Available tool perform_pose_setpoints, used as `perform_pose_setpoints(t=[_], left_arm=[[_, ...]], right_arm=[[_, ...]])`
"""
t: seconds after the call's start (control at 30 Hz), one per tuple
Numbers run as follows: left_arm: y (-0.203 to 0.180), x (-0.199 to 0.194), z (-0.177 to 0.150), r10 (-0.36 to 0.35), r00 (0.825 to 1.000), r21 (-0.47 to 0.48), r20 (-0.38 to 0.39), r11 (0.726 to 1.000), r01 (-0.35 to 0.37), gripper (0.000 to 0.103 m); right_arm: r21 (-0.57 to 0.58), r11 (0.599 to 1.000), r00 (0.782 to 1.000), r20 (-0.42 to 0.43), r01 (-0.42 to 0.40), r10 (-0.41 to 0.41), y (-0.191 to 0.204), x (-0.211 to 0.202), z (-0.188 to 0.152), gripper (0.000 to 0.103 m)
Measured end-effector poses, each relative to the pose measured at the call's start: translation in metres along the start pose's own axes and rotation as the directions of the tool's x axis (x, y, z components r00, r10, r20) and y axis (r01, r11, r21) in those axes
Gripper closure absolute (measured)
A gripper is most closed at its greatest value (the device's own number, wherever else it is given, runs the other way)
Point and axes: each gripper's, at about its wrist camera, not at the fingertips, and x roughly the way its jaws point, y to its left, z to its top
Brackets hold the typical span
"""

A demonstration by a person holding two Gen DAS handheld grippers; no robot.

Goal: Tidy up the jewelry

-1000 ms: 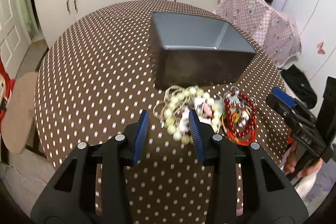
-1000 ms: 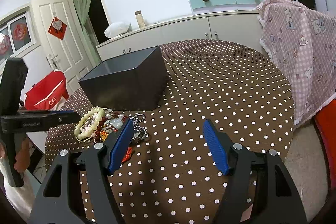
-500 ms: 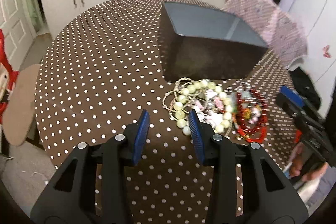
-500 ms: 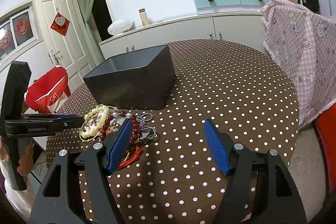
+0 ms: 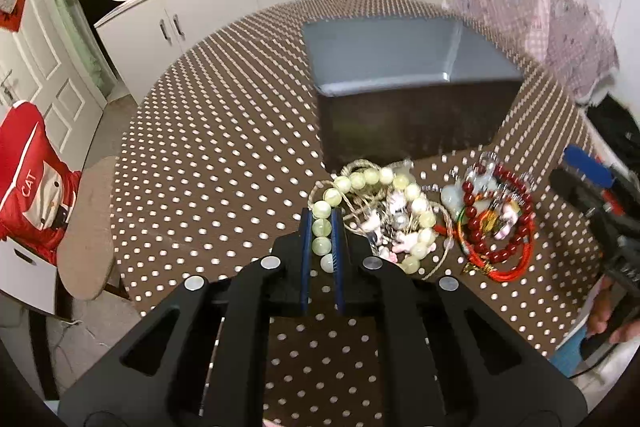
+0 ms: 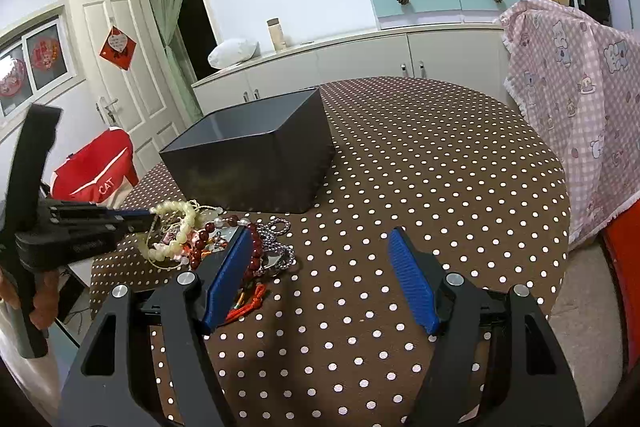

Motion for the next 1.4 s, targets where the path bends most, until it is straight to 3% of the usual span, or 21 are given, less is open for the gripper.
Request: perform_pose_setpoints(t=[0.2, 0.37, 0.53, 0.7, 0.83, 0.93, 1.13, 1.4], left_arm=[[0.016, -0.027, -0.002, -0.004, 0.997, -0.03, 0.074, 1.0, 0.006, 0.094], [0.027, -0.039, -0.001, -0.022, 0.995, -0.02, 0.102, 1.0, 0.024, 0.093], [0.038, -0.027, -0.01, -0.036, 0.998, -0.034, 0.053, 0.999, 0.038, 0.093], [0.047, -0.011, -0.018, -0.075, 0.997, -0.068, 0.016, 0.995, 0.076, 0.093], [0.053, -0.004, -0.023, -0.095, 0.995, -0.092, -0.001, 0.991, 0.095, 0.093], [0.061, -0.002, -0.026, -0.095, 0.995, -0.11, -0.011, 0.99, 0.093, 0.093], [0.072, -0.006, -0.03, -0.116, 0.993, -0.147, 0.007, 0.982, 0.116, 0.093], [0.073, -0.034, -0.012, -0.111, 0.99, -0.12, 0.092, 0.985, 0.121, 0.093]], right_arm=[[-0.109, 0.992, 0.998, 0.019, -0.056, 0.059, 0.026, -0.005, 0.006, 0.037], [-0.151, 0.988, 1.0, -0.024, -0.013, 0.009, 0.032, 0.01, 0.011, 0.059], [-0.172, 0.985, 0.997, -0.07, 0.019, -0.031, 0.032, 0.021, 0.012, 0.073], [-0.296, 0.955, 0.989, -0.132, 0.021, -0.062, 0.05, 0.034, 0.013, 0.08], [-0.385, 0.923, 0.975, -0.208, -0.002, -0.084, 0.059, 0.049, 0.007, 0.089], [-0.378, 0.925, 0.964, -0.256, -0.038, -0.065, 0.057, 0.054, 0.011, 0.095], [-0.357, 0.933, 0.966, -0.255, -0.048, -0.048, 0.059, 0.051, 0.019, 0.097], [-0.301, 0.952, 0.987, -0.162, -0.055, 0.006, 0.062, 0.012, 0.039, 0.097]])
